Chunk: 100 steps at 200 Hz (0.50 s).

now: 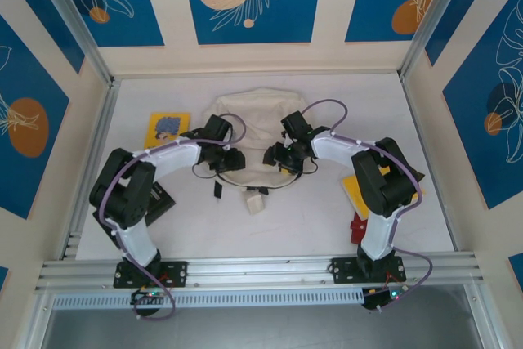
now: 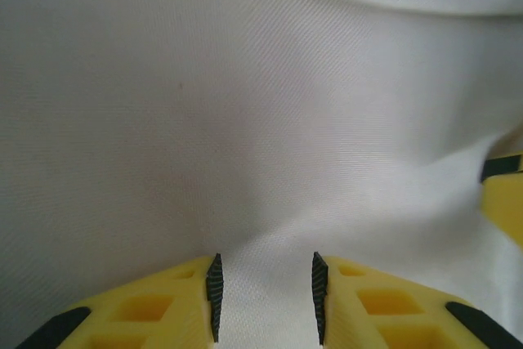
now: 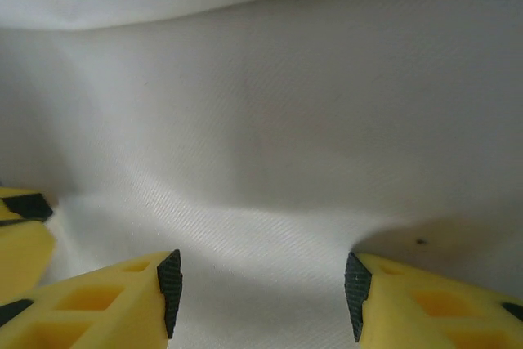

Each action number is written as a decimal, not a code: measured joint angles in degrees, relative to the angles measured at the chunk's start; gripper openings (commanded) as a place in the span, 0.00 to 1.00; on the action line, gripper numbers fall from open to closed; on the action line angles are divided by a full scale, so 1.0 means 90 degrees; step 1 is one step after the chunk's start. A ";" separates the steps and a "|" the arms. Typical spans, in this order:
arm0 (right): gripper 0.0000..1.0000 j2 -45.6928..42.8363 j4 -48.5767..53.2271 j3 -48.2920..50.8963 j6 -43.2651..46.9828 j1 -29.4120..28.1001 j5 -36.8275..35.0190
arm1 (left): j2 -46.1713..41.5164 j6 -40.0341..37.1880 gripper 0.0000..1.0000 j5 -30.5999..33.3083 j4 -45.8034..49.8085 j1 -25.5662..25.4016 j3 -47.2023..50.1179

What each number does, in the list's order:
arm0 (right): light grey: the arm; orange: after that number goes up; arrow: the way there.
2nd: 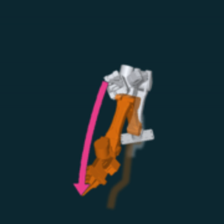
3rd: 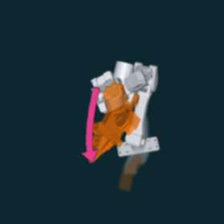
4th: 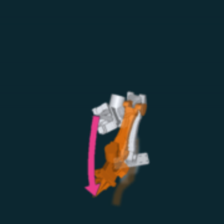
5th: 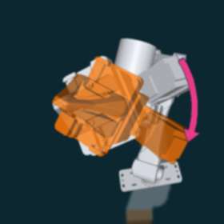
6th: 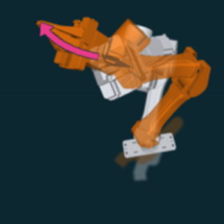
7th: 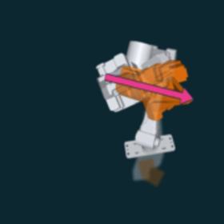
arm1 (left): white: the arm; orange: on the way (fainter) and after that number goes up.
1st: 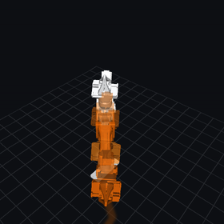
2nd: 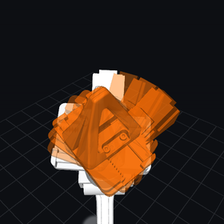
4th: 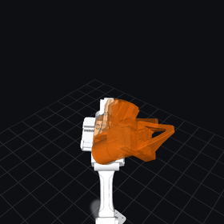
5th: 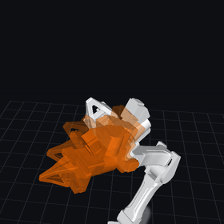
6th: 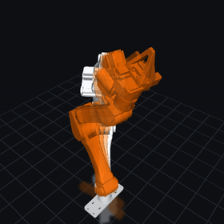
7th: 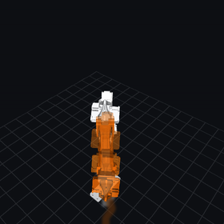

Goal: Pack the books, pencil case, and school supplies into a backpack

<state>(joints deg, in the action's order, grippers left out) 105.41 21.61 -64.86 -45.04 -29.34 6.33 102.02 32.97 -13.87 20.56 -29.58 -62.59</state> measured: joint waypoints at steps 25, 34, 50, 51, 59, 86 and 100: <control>0.58 0.0119 -0.0034 -0.0036 -0.0041 0.0075 0.0029 | 0.0318 0.0068 0.36 0.0146 0.0058 -0.0022 -0.0187; 0.58 0.0165 -0.0051 -0.0095 -0.0044 0.0102 0.0029 | 0.0393 0.0095 0.36 0.0221 0.0087 -0.0022 -0.0299; 0.58 0.0335 -0.0075 -0.0279 -0.0044 0.0204 0.0041 | 0.0585 0.0117 0.37 0.0362 0.0109 -0.0022 -0.0539; 0.58 0.0355 -0.0078 -0.0301 -0.0044 0.0216 0.0049 | 0.0595 0.0117 0.37 0.0367 0.0109 -0.0022 -0.0549; 0.58 0.0452 -0.0107 -0.0423 -0.0044 0.0279 0.0063 | 0.0697 0.0121 0.39 0.0452 0.0107 -0.0019 -0.0685; 0.58 0.0855 -0.0165 -0.0957 -0.0036 0.0512 0.0090 | 0.1129 0.0090 0.43 0.0760 0.0202 0.0005 -0.1328; 0.58 0.1078 -0.0175 -0.1260 -0.0015 0.0639 0.0107 | 0.1426 -0.0017 0.45 0.0903 0.0318 0.0017 -0.1785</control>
<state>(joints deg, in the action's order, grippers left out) 115.11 20.03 -76.20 -45.17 -23.59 7.29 114.85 32.82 -5.74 23.42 -29.43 -78.65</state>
